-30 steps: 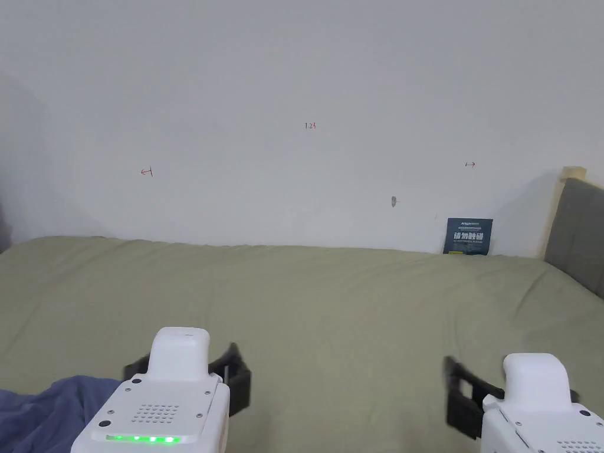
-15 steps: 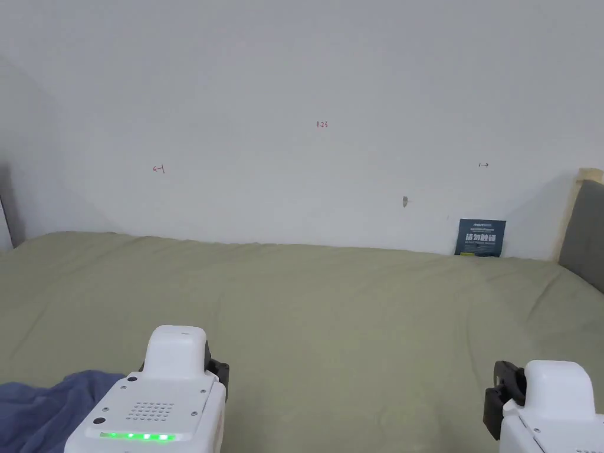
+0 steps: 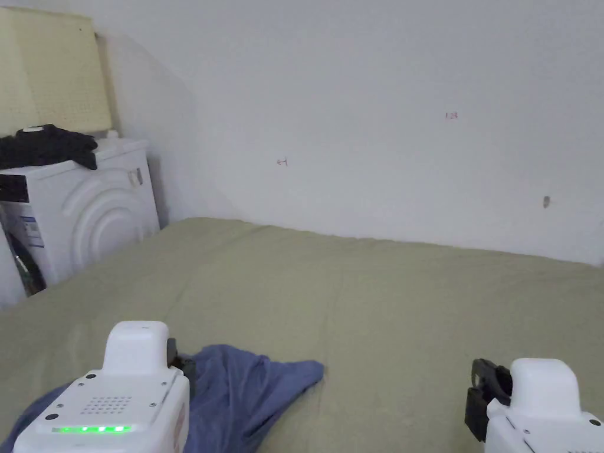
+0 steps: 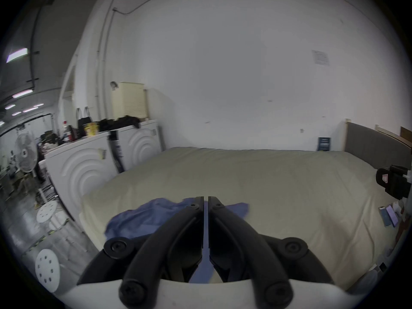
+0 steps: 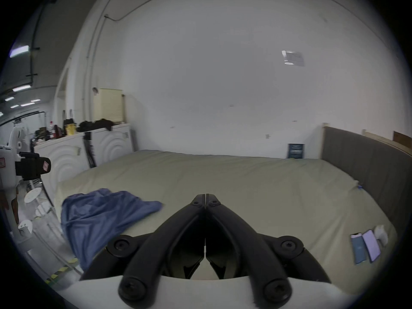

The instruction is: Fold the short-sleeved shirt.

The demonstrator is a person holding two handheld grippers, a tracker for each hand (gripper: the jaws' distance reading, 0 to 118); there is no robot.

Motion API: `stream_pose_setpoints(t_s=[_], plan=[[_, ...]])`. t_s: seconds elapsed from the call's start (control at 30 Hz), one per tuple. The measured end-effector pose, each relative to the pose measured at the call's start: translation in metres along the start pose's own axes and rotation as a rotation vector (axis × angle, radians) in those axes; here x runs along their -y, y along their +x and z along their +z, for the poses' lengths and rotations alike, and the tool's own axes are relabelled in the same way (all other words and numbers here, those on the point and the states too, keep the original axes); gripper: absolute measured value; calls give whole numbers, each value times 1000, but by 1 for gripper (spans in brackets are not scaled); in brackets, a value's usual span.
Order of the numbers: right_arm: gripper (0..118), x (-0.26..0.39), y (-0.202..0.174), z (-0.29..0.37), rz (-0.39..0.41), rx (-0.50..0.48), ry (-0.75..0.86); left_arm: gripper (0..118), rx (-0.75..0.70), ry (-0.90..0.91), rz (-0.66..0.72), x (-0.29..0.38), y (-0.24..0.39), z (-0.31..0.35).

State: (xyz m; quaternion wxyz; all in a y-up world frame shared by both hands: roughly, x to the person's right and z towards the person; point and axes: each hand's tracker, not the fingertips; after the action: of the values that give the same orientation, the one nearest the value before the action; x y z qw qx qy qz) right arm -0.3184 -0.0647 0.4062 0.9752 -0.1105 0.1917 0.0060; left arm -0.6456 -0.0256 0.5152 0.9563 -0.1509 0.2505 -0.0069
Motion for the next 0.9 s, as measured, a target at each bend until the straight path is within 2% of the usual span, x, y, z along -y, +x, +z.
stream_pose_setpoints(t_s=[0.13, 0.33, 0.9], plan=[[0, 1, -40, -16, -2, -118, -21, 2, -99, -30, 24, 10, -43, 7], [0, 6, -74, -31, 35, -171, -31, 2, -157, -57, 48, 21, -77, 12], [0, 9, -68, -50, 44, -170, -80, 2, -142, -85, 55, 25, -72, -14]])
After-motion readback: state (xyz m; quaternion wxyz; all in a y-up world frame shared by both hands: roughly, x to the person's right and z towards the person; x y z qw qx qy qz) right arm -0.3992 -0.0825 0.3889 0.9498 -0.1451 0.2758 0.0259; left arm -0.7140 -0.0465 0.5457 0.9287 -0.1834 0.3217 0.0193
